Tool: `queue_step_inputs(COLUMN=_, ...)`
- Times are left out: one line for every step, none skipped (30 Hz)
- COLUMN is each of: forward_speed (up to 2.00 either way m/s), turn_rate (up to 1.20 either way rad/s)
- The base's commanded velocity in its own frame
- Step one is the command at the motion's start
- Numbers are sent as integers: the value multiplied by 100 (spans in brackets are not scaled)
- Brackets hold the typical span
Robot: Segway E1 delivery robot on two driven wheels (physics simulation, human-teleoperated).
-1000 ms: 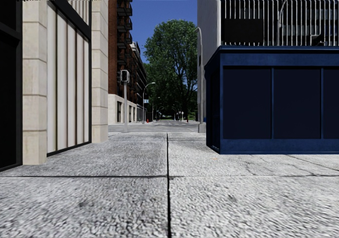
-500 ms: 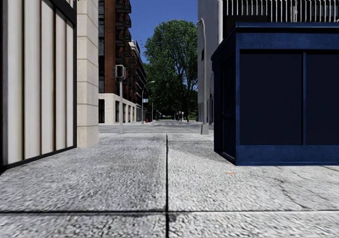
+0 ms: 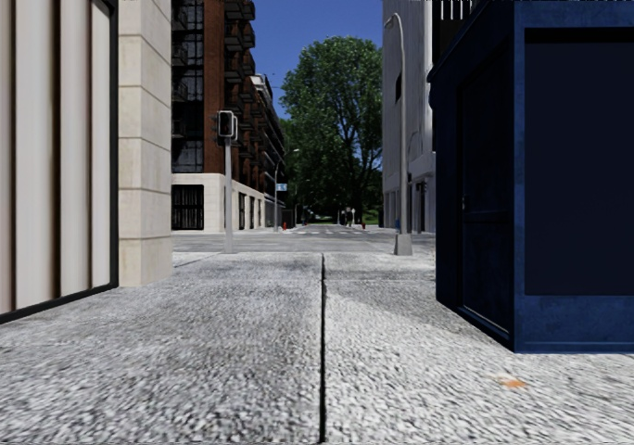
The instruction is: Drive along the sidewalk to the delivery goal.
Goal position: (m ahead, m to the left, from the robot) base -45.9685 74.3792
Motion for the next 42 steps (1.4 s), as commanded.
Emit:
queue_step_inputs(forward_speed=200, turn_rate=34)
queue_step_inputs(forward_speed=200, turn_rate=34)
queue_step_inputs(forward_speed=200, turn_rate=34)
queue_step_inputs(forward_speed=200, turn_rate=35)
queue_step_inputs(forward_speed=200, turn_rate=35)
queue_step_inputs(forward_speed=200, turn_rate=35)
queue_step_inputs(forward_speed=200, turn_rate=35)
queue_step_inputs(forward_speed=200, turn_rate=29)
queue_step_inputs(forward_speed=200, turn_rate=16)
queue_step_inputs(forward_speed=200, turn_rate=16)
queue_step_inputs(forward_speed=200, turn_rate=1)
queue_step_inputs(forward_speed=200, turn_rate=0)
queue_step_inputs(forward_speed=200, turn_rate=0)
queue_step_inputs(forward_speed=200, turn_rate=0)
queue_step_inputs(forward_speed=200, turn_rate=0)
queue_step_inputs(forward_speed=200, turn_rate=0)
queue_step_inputs(forward_speed=200, turn_rate=0)
queue_step_inputs(forward_speed=200, turn_rate=0)
queue_step_inputs(forward_speed=200, turn_rate=0)
queue_step_inputs(forward_speed=200, turn_rate=0)
queue_step_inputs(forward_speed=200, turn_rate=0)
queue_step_inputs(forward_speed=200, turn_rate=0)
queue_step_inputs(forward_speed=200, turn_rate=0)
queue_step_inputs(forward_speed=200, turn_rate=0)
queue_step_inputs(forward_speed=200, turn_rate=0)
queue_step_inputs(forward_speed=200, turn_rate=0)
queue_step_inputs(forward_speed=200, turn_rate=0)
queue_step_inputs(forward_speed=200, turn_rate=0)
queue_step_inputs(forward_speed=200, turn_rate=0)
queue_step_inputs(forward_speed=200, turn_rate=0)
queue_step_inputs(forward_speed=200, turn_rate=0)
queue_step_inputs(forward_speed=200, turn_rate=0)
queue_step_inputs(forward_speed=200, turn_rate=0)
queue_step_inputs(forward_speed=200, turn_rate=0)
queue_step_inputs(forward_speed=200, turn_rate=0)
queue_step_inputs(forward_speed=200, turn_rate=0)
queue_step_inputs(forward_speed=200, turn_rate=0)
queue_step_inputs(forward_speed=200, turn_rate=0)
queue_step_inputs(forward_speed=200, turn_rate=0)
queue_step_inputs(forward_speed=200, turn_rate=0)
queue_step_inputs(forward_speed=200, turn_rate=0)
queue_step_inputs(forward_speed=200, turn_rate=7)
